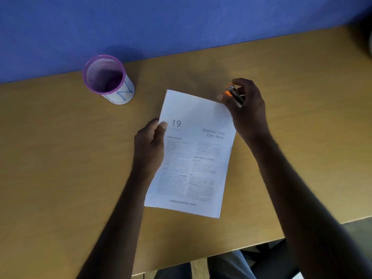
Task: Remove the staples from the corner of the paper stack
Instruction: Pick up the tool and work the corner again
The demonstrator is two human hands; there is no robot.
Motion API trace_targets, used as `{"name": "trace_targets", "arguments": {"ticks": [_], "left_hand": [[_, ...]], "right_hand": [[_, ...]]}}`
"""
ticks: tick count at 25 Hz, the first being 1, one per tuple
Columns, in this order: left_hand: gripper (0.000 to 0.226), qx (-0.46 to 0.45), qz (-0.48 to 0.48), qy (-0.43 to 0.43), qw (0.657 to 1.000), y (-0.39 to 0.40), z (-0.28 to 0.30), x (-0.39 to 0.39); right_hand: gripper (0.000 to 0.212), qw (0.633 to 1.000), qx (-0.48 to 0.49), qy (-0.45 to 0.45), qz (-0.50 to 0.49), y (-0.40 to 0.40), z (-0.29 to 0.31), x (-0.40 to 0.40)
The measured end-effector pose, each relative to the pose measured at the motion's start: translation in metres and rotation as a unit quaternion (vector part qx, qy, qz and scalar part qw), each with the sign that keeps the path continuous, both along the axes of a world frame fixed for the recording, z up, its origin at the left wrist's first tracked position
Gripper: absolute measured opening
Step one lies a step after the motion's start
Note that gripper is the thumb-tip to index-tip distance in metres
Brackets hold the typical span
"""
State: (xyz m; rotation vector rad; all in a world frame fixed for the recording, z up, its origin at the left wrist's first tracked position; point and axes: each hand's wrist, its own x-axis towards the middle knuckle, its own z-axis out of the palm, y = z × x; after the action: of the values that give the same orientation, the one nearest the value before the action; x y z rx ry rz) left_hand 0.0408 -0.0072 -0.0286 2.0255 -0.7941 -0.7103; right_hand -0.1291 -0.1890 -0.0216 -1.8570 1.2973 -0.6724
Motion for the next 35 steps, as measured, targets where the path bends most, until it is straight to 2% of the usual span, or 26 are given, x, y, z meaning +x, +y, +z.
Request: {"name": "trace_targets", "arguments": {"ticks": [9,16,21,25,28,30,32,35], "left_hand": [[0.032,-0.006,0.043,0.026,0.999,-0.017,-0.015,-0.010],[0.032,0.012,0.056,0.051,0.997,-0.032,-0.023,-0.014],[0.031,0.012,0.053,0.037,0.998,-0.035,-0.023,-0.013],[0.031,-0.006,0.048,0.052,0.998,-0.035,-0.021,-0.013],[0.027,-0.025,0.053,0.078,0.995,-0.034,-0.018,-0.014],[0.023,-0.030,0.052,0.101,0.993,-0.031,-0.014,-0.015],[0.023,-0.037,0.055,0.122,0.990,-0.028,-0.011,-0.018],[0.025,-0.051,0.078,0.154,0.984,-0.020,-0.008,-0.026]], "right_hand": [[0.038,0.984,-0.116,0.120,-0.067,-0.090,-0.046,0.002],[0.042,0.970,-0.148,0.183,-0.063,-0.122,-0.059,0.008],[0.046,0.965,-0.139,0.217,-0.050,-0.128,-0.056,0.005],[0.065,0.979,-0.099,0.168,-0.054,-0.113,-0.044,-0.008],[0.059,0.989,-0.111,0.066,-0.076,-0.072,-0.035,-0.024],[0.053,0.993,-0.047,-0.031,-0.103,-0.034,-0.033,-0.034],[0.048,0.981,0.062,-0.115,-0.146,0.011,-0.028,-0.042],[0.039,0.970,0.147,-0.123,-0.147,0.078,-0.022,-0.062]]}}
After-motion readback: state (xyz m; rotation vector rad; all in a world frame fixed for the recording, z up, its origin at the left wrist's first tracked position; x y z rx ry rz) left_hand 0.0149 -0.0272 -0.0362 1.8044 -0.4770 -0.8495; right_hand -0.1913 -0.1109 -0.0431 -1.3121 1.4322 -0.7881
